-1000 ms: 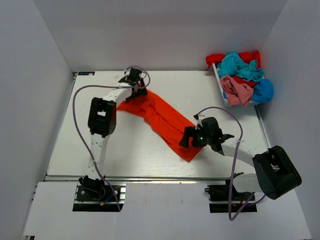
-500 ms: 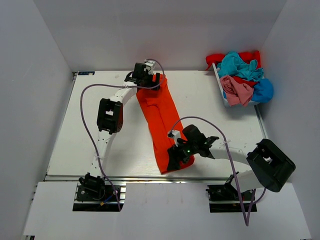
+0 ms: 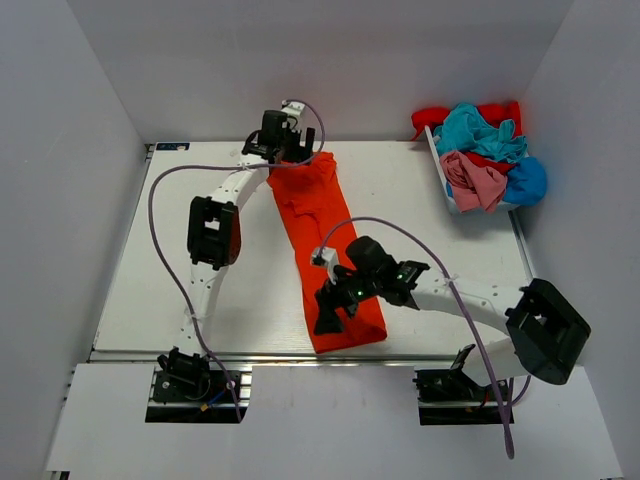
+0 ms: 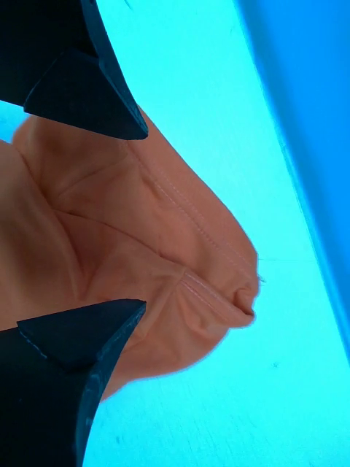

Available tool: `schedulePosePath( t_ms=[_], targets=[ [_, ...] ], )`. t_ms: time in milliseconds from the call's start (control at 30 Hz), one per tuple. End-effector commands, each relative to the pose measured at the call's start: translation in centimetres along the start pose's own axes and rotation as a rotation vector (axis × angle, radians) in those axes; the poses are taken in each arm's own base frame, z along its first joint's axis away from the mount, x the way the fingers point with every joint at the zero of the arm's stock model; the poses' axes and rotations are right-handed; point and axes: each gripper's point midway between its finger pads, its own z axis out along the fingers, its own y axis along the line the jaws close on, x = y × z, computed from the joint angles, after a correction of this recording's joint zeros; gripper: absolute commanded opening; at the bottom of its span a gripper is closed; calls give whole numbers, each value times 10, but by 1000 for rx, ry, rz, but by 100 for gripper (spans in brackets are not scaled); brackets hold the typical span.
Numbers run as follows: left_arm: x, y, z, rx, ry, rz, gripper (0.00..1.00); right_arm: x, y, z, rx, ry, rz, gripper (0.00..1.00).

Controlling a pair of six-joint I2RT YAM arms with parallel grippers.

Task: Fold and stack the t-shirts
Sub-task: Rotate the tshirt 90 degrees

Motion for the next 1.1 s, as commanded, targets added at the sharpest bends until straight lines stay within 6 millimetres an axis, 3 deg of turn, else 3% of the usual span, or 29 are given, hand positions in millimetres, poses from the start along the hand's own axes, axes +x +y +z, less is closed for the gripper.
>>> schedulePosePath(
  t_ms=[0,33,100,133,167,233,267,300,333,367,400,433,500,533,600,633,767,900,1067],
  targets=[
    [-111,-3,-81,-32,-183,-33,100,-47,9,-17,52,-109,-62,90],
    [-126,-6,-101,-31,-197,-41,100,-56,2,-22,102,-135,-47,90],
    [-117,-12,-122,-8,-127,-54,100,-57,-15,-30,239,-153,62,90],
    [-115,-22,-132,4,-109,-58,100,-53,-38,-36,365,-159,127,90],
    [-108,-24,-154,3,-78,-70,100,-42,-45,-39,413,-138,200,90],
    [-98,-41,-176,51,-52,-82,100,-26,-69,-50,530,-125,286,90],
    [-78,-46,-198,63,-11,-118,100,-13,-74,-51,555,-112,352,90],
    [-70,-53,-208,71,-7,-153,100,-7,-78,-55,572,-113,379,90],
    [-26,-55,-209,75,77,-194,100,14,-85,-55,596,-83,415,90],
    [-17,-68,-219,102,83,-205,100,20,-91,-61,618,-90,475,90],
    [-25,-70,-243,109,33,-223,100,23,-92,-64,624,-93,484,90],
    [22,-80,-244,121,120,-252,100,33,-95,-66,640,-84,505,90],
    [41,-102,-256,182,115,-294,100,52,-101,-75,694,-55,535,90],
    [73,-107,-259,180,173,-314,100,59,-102,-77,702,-39,542,90],
    [91,-131,-273,243,217,-335,100,75,-110,-89,788,-8,517,90],
    [114,-137,-275,254,275,-333,100,84,-111,-90,804,23,520,90],
    [142,-157,-294,254,356,-340,100,101,-108,-92,795,80,485,90],
    [164,-192,-315,339,428,-317,100,116,-92,-79,700,125,486,90],
    [202,-203,-327,292,570,-279,100,130,-100,-84,796,173,478,90]
  ],
)
